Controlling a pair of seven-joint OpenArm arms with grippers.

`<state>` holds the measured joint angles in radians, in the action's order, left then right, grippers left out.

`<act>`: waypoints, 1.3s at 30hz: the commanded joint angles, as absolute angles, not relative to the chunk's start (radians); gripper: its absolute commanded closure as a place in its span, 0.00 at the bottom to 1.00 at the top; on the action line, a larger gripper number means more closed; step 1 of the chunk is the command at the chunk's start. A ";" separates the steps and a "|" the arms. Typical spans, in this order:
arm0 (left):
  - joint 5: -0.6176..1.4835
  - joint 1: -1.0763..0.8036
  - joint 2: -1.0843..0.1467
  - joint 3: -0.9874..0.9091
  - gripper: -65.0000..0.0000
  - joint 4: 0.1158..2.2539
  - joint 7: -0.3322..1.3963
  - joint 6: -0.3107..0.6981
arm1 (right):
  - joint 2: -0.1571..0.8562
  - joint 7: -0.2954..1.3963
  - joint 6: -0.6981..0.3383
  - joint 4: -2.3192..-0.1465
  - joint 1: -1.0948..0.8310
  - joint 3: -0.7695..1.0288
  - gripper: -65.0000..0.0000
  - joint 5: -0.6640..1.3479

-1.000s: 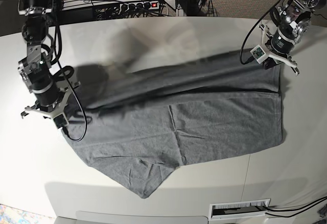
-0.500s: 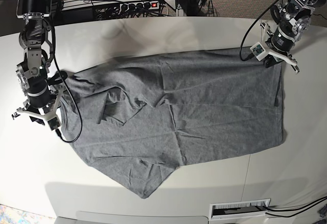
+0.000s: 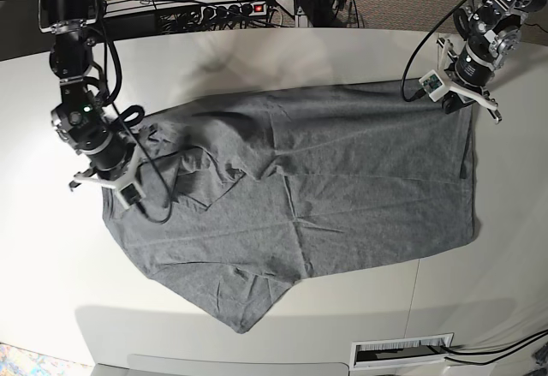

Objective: Fold the T-shirt properly
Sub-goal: 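Grasp the shirt edge near the collar with both grippers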

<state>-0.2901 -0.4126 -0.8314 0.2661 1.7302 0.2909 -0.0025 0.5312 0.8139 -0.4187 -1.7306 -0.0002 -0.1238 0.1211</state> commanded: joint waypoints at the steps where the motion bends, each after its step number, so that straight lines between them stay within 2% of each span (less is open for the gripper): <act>1: -0.309 -0.415 -0.848 0.259 1.00 1.744 0.308 -0.003 | 0.546 0.800 -0.411 -1.726 0.017 -0.128 1.00 0.098; 13: -0.417 -0.402 -0.854 0.259 1.00 1.952 0.450 0.011 | 0.546 0.829 -0.411 -1.680 0.017 -0.144 1.00 0.085; 19: -0.313 -0.303 -0.854 0.259 1.00 1.962 0.453 0.187 | 0.546 0.883 -0.418 -1.680 0.017 -0.144 1.00 0.017; 23: -0.171 -0.226 -0.854 0.259 1.00 1.954 0.453 0.311 | 0.546 0.939 -0.475 -1.680 0.017 -0.144 1.00 -0.009; 30: -0.043 -0.150 -0.853 0.259 1.00 1.811 0.449 0.474 | 0.549 0.979 -0.519 -1.680 0.017 -0.144 1.00 -0.009; 36: -0.043 -0.150 -0.854 0.259 1.00 1.729 0.462 0.556 | 0.549 1.028 -0.558 -1.680 0.016 -0.144 1.00 -0.008; 39: 0.035 -0.152 -0.860 0.259 1.00 1.728 0.514 0.579 | 0.550 1.075 -0.579 -1.680 0.016 -0.144 1.00 0.006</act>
